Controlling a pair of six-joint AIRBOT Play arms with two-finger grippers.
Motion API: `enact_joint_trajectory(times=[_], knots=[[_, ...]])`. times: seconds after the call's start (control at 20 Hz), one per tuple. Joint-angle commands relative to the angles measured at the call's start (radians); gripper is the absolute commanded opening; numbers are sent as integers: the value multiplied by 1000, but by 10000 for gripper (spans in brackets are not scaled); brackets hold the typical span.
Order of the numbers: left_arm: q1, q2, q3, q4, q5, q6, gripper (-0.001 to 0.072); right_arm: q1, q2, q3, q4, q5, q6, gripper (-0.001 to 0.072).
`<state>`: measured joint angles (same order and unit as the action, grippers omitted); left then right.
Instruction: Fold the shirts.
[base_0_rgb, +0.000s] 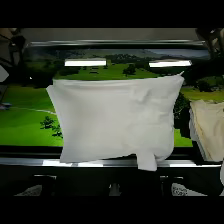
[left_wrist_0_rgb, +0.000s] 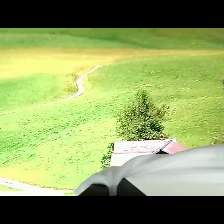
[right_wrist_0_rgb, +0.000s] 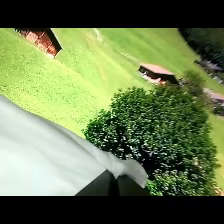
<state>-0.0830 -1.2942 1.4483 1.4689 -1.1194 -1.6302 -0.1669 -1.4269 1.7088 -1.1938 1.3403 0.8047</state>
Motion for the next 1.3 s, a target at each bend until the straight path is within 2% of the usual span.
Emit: enact_joint_trajectory(times=[0.0,0.15,0.25,0.4,0.5,0.65,0.8,0.9,1.0,1.25], knots=[[28,-175,10,-2,67,0,26,62,-190,1,0,-127,56,17],[66,-296,112,-2,77,0,26,64,-276,1,13,-333,162,17],[83,-372,172,-10,85,0,26,64,-320,1,13,-443,171,17],[90,-458,209,-107,137,0,26,64,-373,1,14,-545,170,17],[85,-495,209,-171,170,0,26,64,-401,1,14,-562,171,18],[91,-501,210,-175,133,39,26,63,-400,2,10,-476,122,18],[110,-470,209,-175,-42,79,27,64,-352,2,-3,-246,0,18],[104,-475,198,-175,-190,93,27,64,-356,0,-29,-48,16,18],[92,-476,150,-171,-263,108,26,64,-392,-6,-60,63,48,18],[81,-477,41,-187,-276,101,26,64,-456,-8,-48,91,137,17]])
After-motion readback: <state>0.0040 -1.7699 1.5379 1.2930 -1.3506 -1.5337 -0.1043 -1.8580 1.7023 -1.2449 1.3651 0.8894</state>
